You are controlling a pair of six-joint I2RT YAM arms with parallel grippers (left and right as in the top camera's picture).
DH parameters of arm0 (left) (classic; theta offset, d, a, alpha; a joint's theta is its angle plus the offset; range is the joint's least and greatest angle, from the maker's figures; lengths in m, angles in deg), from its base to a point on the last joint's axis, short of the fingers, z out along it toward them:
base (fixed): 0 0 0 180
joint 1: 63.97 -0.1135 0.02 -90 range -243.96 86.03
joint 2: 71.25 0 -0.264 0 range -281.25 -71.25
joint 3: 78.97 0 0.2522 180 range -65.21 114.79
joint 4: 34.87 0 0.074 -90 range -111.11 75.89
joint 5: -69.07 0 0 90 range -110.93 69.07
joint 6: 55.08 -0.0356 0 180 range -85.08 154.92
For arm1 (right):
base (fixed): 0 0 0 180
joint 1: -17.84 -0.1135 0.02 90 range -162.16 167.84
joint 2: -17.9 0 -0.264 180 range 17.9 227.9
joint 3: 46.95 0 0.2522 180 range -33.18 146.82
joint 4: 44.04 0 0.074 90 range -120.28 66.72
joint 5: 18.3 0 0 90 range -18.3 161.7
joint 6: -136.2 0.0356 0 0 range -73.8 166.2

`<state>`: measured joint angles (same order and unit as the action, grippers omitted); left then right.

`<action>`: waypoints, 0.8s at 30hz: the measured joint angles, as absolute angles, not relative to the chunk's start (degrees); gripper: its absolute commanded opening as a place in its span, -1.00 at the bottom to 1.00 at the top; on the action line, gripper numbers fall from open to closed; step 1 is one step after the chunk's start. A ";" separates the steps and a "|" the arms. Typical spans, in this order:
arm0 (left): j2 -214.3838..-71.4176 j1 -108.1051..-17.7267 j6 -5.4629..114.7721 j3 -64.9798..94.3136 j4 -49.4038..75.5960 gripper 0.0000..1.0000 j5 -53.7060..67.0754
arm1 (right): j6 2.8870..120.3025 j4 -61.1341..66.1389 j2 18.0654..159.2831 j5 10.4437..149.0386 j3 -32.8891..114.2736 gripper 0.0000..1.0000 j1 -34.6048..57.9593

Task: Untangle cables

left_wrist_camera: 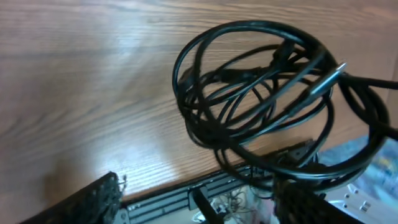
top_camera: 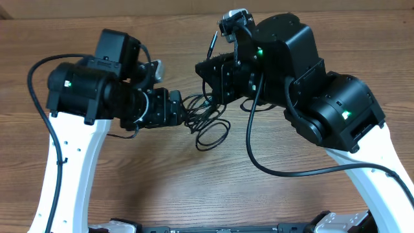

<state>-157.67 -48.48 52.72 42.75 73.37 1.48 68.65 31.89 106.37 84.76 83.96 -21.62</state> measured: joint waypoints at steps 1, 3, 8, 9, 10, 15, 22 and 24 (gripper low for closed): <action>-157.67 -47.89 52.65 42.75 72.91 0.50 1.64 | 69.16 31.36 106.35 84.95 83.96 -0.93 -21.62; -157.69 -46.53 52.63 42.75 71.88 0.49 1.99 | 70.01 30.45 106.37 85.63 83.96 -0.93 -21.62; -157.69 -43.32 52.28 42.75 68.32 0.36 2.47 | 70.84 29.29 106.35 88.69 83.96 -0.93 -21.62; -157.71 -42.88 52.28 42.71 67.64 0.37 2.49 | 70.97 29.27 106.35 89.52 83.96 -0.92 -21.62; -157.71 -42.53 52.28 42.71 67.01 0.39 2.47 | 71.06 29.27 106.35 90.37 83.96 -0.93 -21.62; -158.47 -42.18 51.87 42.69 64.25 0.39 1.90 | 71.06 29.07 106.35 93.63 83.96 -0.93 -21.40; -161.56 -41.83 51.19 42.67 62.26 0.41 -4.97 | 71.23 30.84 106.37 97.19 83.96 -0.93 -21.16; -163.15 -41.81 51.30 42.64 62.18 0.15 -6.04 | 71.30 31.63 106.39 97.50 83.96 -0.93 -21.16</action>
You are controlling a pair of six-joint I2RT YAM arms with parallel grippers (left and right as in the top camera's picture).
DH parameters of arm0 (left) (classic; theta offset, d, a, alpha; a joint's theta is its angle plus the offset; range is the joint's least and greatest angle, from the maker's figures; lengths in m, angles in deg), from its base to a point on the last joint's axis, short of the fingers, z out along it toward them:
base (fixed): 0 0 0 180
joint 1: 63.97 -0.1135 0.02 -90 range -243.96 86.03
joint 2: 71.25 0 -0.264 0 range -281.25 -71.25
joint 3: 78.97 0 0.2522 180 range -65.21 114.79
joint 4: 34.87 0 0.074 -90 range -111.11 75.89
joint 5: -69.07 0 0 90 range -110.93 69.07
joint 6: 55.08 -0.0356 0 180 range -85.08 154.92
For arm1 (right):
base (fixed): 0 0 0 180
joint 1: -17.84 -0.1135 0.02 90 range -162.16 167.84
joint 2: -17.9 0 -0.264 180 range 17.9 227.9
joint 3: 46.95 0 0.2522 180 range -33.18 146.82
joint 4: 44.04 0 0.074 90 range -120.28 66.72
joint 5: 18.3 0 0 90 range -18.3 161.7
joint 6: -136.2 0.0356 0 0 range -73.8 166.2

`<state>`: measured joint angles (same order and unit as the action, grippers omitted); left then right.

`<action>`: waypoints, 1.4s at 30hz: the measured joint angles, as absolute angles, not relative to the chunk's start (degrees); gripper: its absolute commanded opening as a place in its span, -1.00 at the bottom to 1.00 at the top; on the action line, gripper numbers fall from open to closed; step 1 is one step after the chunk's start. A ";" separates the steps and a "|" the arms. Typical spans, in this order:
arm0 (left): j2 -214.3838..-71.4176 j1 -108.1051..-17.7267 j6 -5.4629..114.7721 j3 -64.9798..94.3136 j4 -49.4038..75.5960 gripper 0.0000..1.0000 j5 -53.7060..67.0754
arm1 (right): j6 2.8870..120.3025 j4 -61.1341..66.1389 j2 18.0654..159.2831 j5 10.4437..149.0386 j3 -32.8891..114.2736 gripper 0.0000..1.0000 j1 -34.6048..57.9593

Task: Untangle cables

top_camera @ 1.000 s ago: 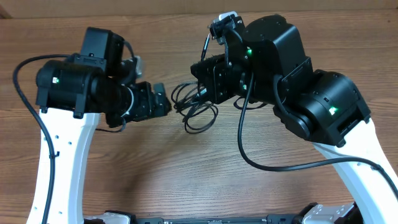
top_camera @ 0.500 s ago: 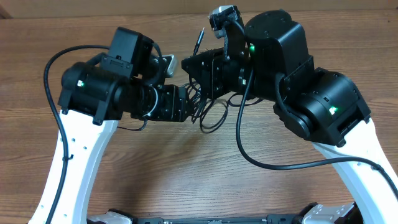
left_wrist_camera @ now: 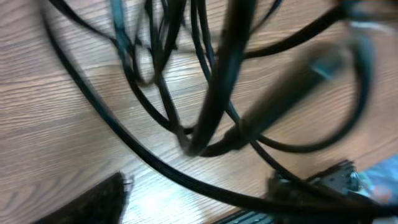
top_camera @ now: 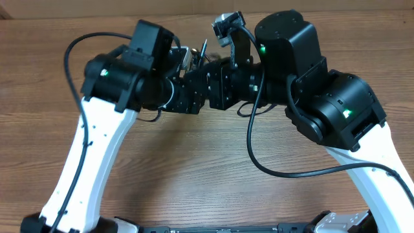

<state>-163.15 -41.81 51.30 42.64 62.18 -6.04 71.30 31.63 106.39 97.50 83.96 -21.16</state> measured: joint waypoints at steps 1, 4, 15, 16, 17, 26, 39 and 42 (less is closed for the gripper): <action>-163.94 -41.81 51.08 42.64 62.15 -0.09 -6.47 | 71.39 32.17 106.41 97.67 83.96 -0.93 -21.16; -166.30 -41.81 51.17 42.64 61.94 -0.62 -7.28 | 71.43 32.74 106.41 97.89 83.96 -0.93 -21.16; -169.21 -44.30 51.28 42.12 61.35 -0.91 -8.83 | 71.67 36.11 106.41 98.35 83.96 -0.93 -20.51; -169.10 -44.85 51.28 42.12 61.35 -0.92 -8.86 | 71.67 36.39 106.41 98.42 83.96 -0.92 -20.14; -168.92 -45.33 51.30 42.12 61.35 -0.92 -8.86 | 71.69 36.70 106.41 98.51 83.96 -0.91 -19.57; -163.22 -46.97 51.28 42.12 61.63 0.25 -8.88 | 71.87 39.43 106.41 98.59 83.96 -0.90 -14.76; -162.65 -46.97 51.21 42.12 64.80 0.61 -1.49 | 73.66 37.31 106.59 98.26 83.96 -0.89 -14.02; -162.65 -46.97 51.21 42.12 64.82 0.63 -1.40 | 74.10 37.46 106.67 98.35 83.96 -0.89 -14.04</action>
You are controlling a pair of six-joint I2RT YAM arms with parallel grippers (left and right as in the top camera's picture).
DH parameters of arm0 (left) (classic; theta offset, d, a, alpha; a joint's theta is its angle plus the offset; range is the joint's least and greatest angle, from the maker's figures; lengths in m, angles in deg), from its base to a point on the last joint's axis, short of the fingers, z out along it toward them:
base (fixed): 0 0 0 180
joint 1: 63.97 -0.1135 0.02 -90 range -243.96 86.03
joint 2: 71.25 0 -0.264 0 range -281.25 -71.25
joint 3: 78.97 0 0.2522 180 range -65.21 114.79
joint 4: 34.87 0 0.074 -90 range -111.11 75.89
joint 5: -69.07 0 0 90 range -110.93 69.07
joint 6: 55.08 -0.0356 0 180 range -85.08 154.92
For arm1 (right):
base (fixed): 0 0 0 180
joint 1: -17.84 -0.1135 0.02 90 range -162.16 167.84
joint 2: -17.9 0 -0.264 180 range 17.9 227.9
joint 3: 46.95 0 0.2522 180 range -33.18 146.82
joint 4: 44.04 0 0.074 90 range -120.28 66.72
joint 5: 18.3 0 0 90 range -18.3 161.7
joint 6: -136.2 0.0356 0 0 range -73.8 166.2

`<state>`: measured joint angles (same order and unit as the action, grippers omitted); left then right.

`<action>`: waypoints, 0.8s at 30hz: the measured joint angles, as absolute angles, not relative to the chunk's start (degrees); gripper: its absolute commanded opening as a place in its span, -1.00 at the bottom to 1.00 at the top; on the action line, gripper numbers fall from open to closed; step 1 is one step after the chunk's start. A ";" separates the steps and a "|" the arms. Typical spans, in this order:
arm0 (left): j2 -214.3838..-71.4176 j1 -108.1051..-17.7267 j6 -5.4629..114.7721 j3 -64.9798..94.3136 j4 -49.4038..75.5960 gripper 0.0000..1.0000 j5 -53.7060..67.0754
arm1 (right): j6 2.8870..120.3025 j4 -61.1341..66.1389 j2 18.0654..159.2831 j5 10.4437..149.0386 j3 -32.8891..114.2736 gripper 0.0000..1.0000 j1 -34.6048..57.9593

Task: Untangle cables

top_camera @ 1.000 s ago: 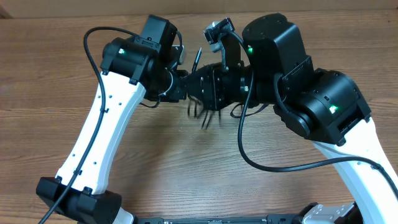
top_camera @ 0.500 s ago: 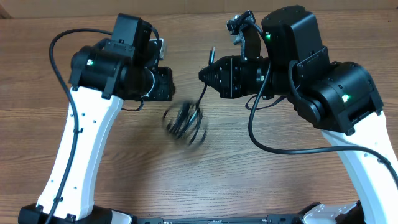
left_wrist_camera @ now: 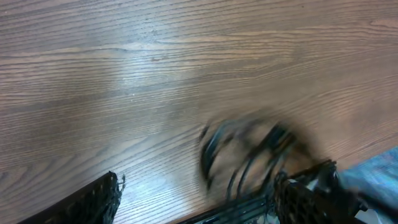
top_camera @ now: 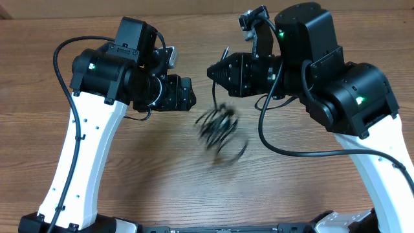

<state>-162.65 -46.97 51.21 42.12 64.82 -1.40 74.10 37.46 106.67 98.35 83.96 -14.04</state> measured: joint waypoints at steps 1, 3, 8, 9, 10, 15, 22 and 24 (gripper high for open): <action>-162.65 -46.97 51.21 42.12 64.82 0.63 -1.40 | 74.25 37.55 106.74 98.40 83.96 -0.90 -14.02; -162.65 -46.97 51.21 42.12 64.80 0.63 -1.42 | 74.42 37.57 106.94 98.46 83.96 -0.90 -14.02; -162.65 -46.97 52.59 42.12 65.19 0.65 -3.26 | 74.47 38.01 108.18 97.72 83.96 -0.90 -14.04; -162.65 -46.97 52.96 42.12 65.35 0.65 -3.72 | 74.47 38.14 108.53 97.24 83.96 -0.90 -14.04; -162.65 -46.97 53.24 42.12 65.56 0.65 -4.18 | 74.47 38.31 108.88 96.67 83.96 -0.90 -14.04; -162.65 -46.97 54.27 42.12 66.22 0.66 -5.36 | 74.49 39.98 110.72 92.21 83.94 -0.81 -14.02; -162.65 -46.97 54.45 42.12 66.33 0.68 -5.80 | 74.38 43.28 115.00 88.45 83.81 -0.92 -14.02; -162.65 -46.97 54.47 42.12 66.33 0.68 -5.84 | 74.45 43.60 116.55 88.47 83.65 -0.92 -14.02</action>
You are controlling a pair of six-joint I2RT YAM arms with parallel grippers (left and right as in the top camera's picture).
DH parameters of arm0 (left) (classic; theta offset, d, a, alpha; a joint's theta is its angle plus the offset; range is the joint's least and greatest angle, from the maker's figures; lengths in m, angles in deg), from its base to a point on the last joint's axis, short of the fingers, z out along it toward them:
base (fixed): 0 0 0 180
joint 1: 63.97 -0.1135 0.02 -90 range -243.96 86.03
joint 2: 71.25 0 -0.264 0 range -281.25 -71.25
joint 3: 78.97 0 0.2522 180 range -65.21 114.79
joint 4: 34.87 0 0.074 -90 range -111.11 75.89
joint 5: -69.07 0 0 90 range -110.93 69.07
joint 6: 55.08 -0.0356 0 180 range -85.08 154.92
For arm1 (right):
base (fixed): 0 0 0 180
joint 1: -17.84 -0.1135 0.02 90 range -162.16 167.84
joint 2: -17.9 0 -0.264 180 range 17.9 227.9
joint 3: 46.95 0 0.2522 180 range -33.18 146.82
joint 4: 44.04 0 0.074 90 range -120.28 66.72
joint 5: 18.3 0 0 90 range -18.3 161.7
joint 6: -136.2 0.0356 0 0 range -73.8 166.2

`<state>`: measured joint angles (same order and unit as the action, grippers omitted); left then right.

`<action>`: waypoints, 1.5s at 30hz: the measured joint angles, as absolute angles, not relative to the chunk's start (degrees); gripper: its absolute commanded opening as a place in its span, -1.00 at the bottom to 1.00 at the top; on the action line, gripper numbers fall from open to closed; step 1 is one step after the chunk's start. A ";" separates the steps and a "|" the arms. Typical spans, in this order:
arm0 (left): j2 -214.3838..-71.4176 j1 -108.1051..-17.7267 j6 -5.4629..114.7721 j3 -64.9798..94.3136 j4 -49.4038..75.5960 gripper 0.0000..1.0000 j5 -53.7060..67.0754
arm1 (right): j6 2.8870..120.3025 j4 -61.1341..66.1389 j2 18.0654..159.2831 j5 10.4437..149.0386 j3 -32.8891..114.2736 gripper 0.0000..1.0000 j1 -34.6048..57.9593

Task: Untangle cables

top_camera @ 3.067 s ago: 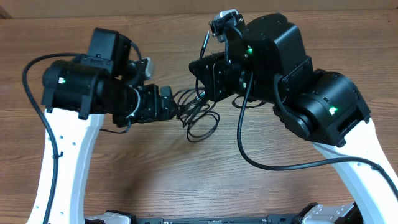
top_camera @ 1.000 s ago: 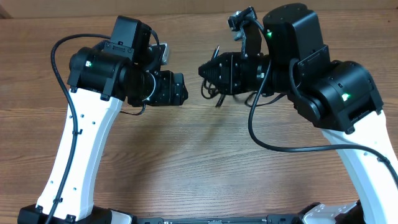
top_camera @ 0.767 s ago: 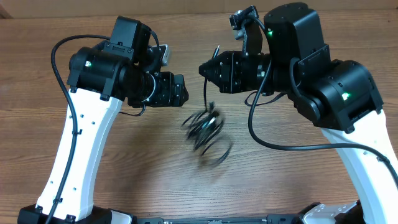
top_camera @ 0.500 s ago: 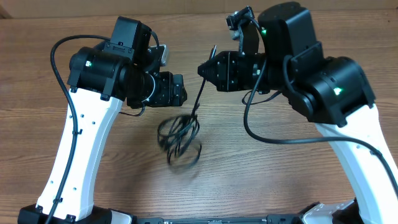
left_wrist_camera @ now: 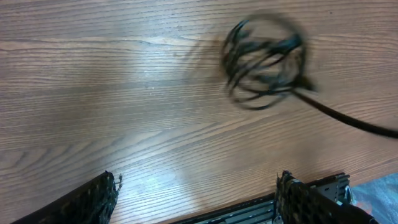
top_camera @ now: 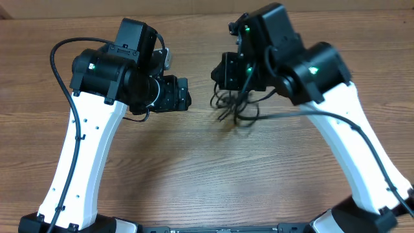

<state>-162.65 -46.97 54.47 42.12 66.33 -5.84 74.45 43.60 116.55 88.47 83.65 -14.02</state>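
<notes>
The black cable bundle (top_camera: 236, 103) is a motion-blurred knot of loops right below my right gripper (top_camera: 220, 72), which is shut on a strand of it. In the left wrist view the cable bundle (left_wrist_camera: 264, 62) blurs above the wood, and one thick strand (left_wrist_camera: 354, 121) runs off to the right. My left gripper (top_camera: 186, 94) sits a short way left of the bundle, apart from it. Its fingers (left_wrist_camera: 93, 199) stand wide open with only bare table between them, and the left gripper (left_wrist_camera: 199, 202) holds nothing.
The wooden table (top_camera: 194, 168) stretches beneath both arms. Each arm's own black lead hangs by it, the left lead (top_camera: 61, 71) looping out to the left. A dark rail (left_wrist_camera: 249, 208) lies along the table's near edge in the left wrist view.
The right arm has swung and its gripper now sits lower and closer to the table's middle. The bundle moved from a lower, central spot up to just beneath that gripper. The left arm stayed put.
Both grippers first met at the bundle in the table's middle, the left one open beside it. Then both were pressed together over the cables. Later they stood apart with the bundle swinging from the right gripper, where it still hangs, now shifted.
</notes>
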 measured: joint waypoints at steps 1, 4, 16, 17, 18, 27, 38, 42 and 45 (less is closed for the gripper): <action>-162.65 -46.97 54.45 42.12 66.35 0.68 -5.86 | 74.49 43.87 117.45 88.76 83.54 -0.92 -14.02; -162.65 -46.97 54.45 42.12 66.37 0.69 -6.01 | 74.53 43.93 119.83 90.02 83.19 -0.80 -14.02; -162.65 -46.97 54.47 42.12 67.22 0.73 -6.21 | 70.86 50.31 120.81 85.65 82.89 1.00 -14.04; -162.65 -46.97 54.45 42.12 67.25 0.74 -6.19 | 70.73 51.89 120.81 82.92 82.89 1.00 -14.02; -162.65 -46.97 54.45 42.12 67.25 0.74 -6.21 | 70.67 53.00 120.81 80.87 82.89 1.00 -14.02; -162.65 -46.97 54.45 42.12 67.25 0.75 -6.21 | 70.29 56.28 120.81 69.98 80.70 1.00 -12.53; -162.65 -46.97 54.47 42.12 67.57 0.93 -6.21 | 70.12 36.61 120.81 72.32 65.95 1.00 -12.29; -162.65 -46.97 54.67 42.12 67.64 0.99 -6.32 | 70.16 29.55 120.81 72.56 60.66 0.92 -12.29; -162.65 -46.97 54.67 42.12 67.64 1.00 -6.41 | 70.42 25.00 120.81 72.80 57.16 0.77 -12.29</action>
<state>-162.65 -46.97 54.67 42.12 67.64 -6.41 70.42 25.00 120.81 72.80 57.16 -12.29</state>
